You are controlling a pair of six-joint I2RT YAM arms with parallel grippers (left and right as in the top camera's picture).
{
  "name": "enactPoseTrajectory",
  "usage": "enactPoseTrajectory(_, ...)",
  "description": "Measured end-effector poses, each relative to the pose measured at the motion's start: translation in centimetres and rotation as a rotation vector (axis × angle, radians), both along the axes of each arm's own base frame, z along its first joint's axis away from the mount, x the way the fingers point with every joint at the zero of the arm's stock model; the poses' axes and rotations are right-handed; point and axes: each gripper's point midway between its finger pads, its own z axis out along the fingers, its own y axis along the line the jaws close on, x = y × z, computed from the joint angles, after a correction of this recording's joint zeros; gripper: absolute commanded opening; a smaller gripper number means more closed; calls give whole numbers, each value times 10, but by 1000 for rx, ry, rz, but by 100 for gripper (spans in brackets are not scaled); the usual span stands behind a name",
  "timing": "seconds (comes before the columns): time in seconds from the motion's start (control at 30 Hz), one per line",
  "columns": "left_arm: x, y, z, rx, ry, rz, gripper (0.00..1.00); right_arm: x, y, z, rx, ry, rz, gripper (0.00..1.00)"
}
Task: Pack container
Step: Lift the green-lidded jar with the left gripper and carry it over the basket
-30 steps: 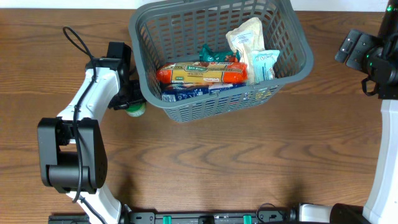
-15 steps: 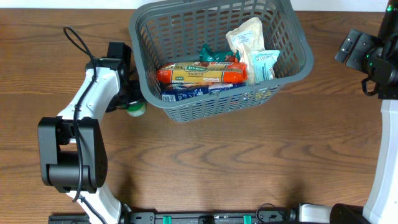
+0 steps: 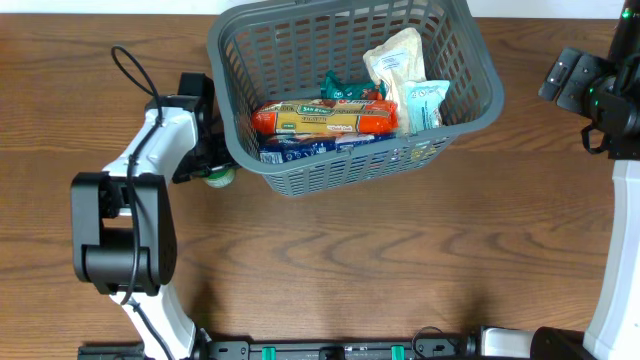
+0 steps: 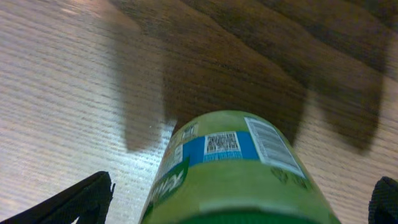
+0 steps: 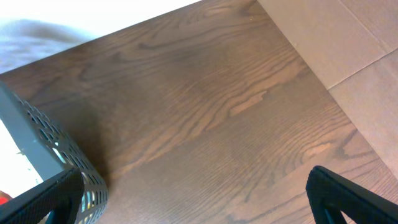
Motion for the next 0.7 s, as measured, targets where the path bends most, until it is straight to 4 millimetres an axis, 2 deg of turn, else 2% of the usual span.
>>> enactPoseTrajectory(0.03,1,0,-1,0,-2,0,88,0,0,0,0,0,0,99)
enactPoseTrajectory(0.07,2,0,-1,0,-7,-4,79,0,0,0,0,0,0,99)
enactPoseTrajectory(0.1,4,0,-1,0,-14,-6,64,0,0,0,0,0,0,99)
enactPoseTrajectory(0.13,5,0,-1,1,-16,-16,43,0,0,0,0,0,0,99)
enactPoseTrajectory(0.33,4,0,-1,5,-12,-47,7,0,0,0,0,0,0,99)
enactPoseTrajectory(0.7,2,0,-1,6,-6,-52,6,0,0,0,0,0,0,99)
